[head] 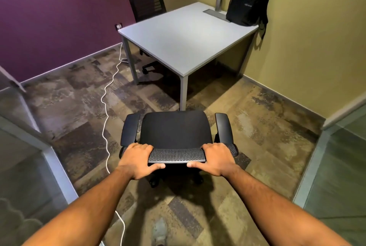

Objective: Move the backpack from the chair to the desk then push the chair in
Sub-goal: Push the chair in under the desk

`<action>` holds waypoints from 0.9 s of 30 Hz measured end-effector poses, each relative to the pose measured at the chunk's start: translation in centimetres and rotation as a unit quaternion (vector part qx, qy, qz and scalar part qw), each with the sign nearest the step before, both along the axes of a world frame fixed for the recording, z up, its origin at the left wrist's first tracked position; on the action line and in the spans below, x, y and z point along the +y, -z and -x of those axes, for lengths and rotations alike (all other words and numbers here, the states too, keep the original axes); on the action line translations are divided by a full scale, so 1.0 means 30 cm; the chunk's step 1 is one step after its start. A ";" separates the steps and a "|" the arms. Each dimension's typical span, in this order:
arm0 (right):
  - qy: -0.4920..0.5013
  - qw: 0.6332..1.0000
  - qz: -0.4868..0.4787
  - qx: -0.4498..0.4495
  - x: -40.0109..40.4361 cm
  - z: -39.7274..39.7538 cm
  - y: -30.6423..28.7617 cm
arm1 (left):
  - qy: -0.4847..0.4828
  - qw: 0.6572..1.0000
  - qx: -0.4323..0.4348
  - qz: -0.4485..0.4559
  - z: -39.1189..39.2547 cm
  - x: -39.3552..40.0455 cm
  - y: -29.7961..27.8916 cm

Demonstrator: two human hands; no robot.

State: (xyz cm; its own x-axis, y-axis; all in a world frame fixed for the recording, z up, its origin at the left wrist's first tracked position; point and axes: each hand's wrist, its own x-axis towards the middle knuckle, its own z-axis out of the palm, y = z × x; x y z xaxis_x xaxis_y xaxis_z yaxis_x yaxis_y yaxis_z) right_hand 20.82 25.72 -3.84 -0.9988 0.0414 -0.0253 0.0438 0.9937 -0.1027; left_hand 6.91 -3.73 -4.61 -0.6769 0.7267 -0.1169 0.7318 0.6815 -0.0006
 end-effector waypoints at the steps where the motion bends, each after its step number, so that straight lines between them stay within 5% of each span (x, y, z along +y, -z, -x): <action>1: 0.001 1.000 -0.002 0.003 0.004 -0.035 0.007 | 0.002 1.000 -0.002 0.001 -0.033 0.006 -0.002; 27: 0.143 0.989 -0.025 0.040 0.180 -0.529 -0.021 | 0.135 0.991 -0.025 -0.002 -0.289 0.356 -0.073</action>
